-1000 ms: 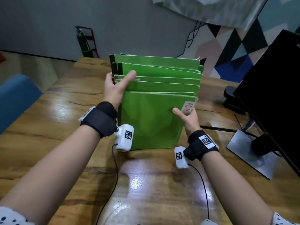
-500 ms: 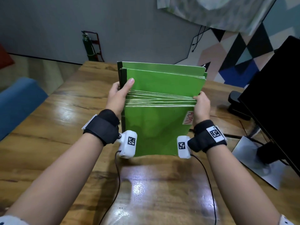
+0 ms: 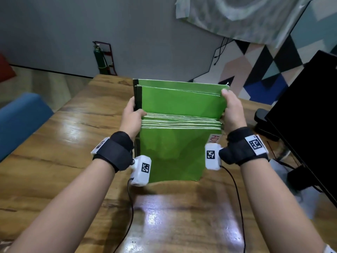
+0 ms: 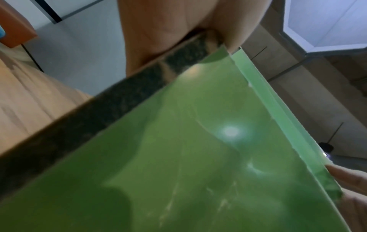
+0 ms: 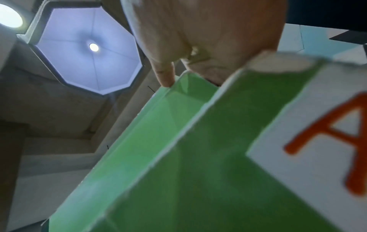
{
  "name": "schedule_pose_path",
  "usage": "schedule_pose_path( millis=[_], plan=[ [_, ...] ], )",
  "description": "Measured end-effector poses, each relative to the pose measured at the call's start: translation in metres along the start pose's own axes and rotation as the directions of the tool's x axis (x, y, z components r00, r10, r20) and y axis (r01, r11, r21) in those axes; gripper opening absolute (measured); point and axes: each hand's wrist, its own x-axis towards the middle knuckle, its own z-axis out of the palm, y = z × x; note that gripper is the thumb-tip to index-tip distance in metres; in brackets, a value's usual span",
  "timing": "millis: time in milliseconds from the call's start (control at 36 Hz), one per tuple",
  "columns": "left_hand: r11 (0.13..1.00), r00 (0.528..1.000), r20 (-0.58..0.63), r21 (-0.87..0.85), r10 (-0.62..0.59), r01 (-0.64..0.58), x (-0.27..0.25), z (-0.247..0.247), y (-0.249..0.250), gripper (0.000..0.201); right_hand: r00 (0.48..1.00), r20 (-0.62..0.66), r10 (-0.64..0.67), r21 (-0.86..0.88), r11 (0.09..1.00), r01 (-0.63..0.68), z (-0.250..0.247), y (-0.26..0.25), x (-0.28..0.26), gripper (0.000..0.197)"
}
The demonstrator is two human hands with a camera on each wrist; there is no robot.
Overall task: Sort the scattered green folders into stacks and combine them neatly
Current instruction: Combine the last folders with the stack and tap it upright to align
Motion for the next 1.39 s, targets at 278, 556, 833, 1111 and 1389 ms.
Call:
schedule_pose_path(
  millis=[278,556,833,1111,1389],
  plan=[
    [0.998,1.000,0.018,0.055,0.018,-0.019,-0.002,0.000,0.002,0.054,0.873,-0.034,-0.487,-0.531,0.749,0.397,0.008,-0.027,-0.012,0.057],
    [0.998,0.999,0.043,0.060,0.023,-0.026,-0.002,-0.001,0.002,0.043,0.897,0.289,-0.333,-0.894,0.240,0.378,0.038,-0.025,-0.024,0.057],
    [1.000,0.997,0.070,-0.021,-0.015,0.017,-0.004,-0.002,0.001,0.037,0.954,0.156,0.255,0.066,0.961,-0.268,-0.007,-0.001,-0.029,0.071],
    [0.986,0.983,0.185,-0.162,-0.007,0.037,-0.007,-0.002,-0.001,0.027,0.979,0.018,0.201,0.079,0.976,-0.202,-0.001,0.033,-0.027,0.024],
    [0.904,0.977,0.078,-0.370,-0.200,0.214,-0.013,-0.008,-0.034,0.067,0.968,0.093,0.232,0.221,0.943,-0.247,-0.010,0.086,-0.057,0.100]
  ],
)
